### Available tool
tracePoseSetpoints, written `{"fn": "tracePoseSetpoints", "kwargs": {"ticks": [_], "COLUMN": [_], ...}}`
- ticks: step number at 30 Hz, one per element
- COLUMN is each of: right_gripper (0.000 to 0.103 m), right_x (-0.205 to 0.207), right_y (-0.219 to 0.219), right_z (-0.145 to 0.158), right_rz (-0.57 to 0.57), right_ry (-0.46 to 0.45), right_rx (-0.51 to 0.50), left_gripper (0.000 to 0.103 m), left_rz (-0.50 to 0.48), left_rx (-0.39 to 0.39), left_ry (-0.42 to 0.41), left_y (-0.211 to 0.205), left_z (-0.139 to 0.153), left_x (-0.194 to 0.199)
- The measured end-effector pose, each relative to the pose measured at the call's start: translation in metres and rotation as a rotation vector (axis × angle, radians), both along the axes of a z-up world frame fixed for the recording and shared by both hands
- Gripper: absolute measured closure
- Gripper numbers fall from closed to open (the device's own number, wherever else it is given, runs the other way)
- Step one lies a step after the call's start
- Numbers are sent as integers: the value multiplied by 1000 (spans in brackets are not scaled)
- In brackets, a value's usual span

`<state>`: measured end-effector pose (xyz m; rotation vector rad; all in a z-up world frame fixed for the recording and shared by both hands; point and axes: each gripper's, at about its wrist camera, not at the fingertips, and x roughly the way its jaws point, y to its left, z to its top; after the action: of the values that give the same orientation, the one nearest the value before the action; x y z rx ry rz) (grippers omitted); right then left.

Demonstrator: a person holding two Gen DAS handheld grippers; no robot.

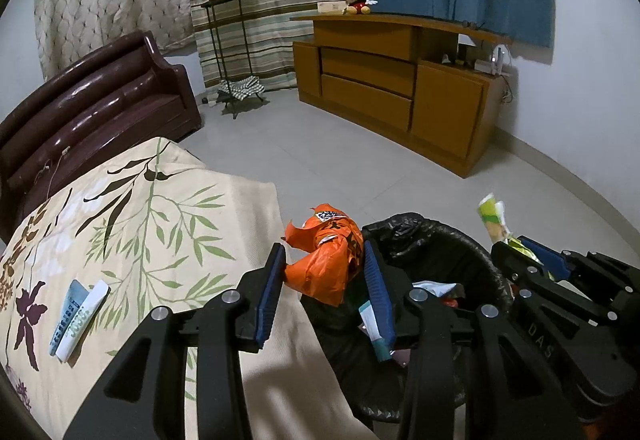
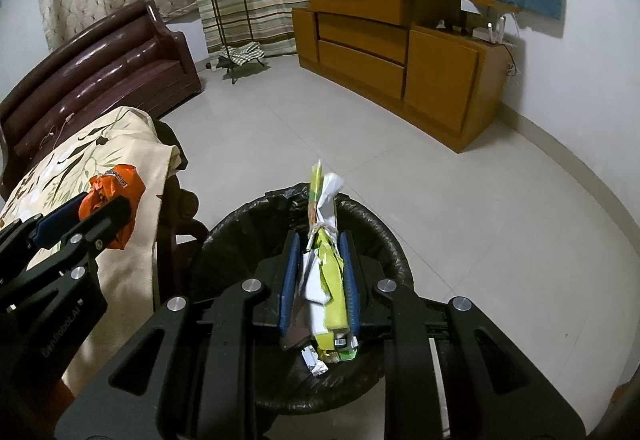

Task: Collect trash
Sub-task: 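Carry both wrappers over the black bin and open both grippers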

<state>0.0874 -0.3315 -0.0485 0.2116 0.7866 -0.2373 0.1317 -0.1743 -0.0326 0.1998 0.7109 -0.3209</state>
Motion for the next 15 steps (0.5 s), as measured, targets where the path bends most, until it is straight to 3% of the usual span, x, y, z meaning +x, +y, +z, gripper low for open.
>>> {"fn": "tracePoseSetpoints", "kwargs": {"ticks": [3, 5, 15], "right_gripper": [79, 66, 66], "right_x": [1, 1, 1], "right_y": [-1, -1, -2], "right_z": [-1, -2, -2], "right_rz": [1, -4, -27], "right_ry": [3, -2, -8], "right_rx": [7, 8, 13], "left_gripper": [53, 49, 36], "left_rz": [0, -2, 11], "left_rx": [-1, -3, -12], "left_ry": [8, 8, 4], "left_y": [-1, -1, 1], "left_z": [-1, -1, 1], "left_x": [3, 4, 5]}}
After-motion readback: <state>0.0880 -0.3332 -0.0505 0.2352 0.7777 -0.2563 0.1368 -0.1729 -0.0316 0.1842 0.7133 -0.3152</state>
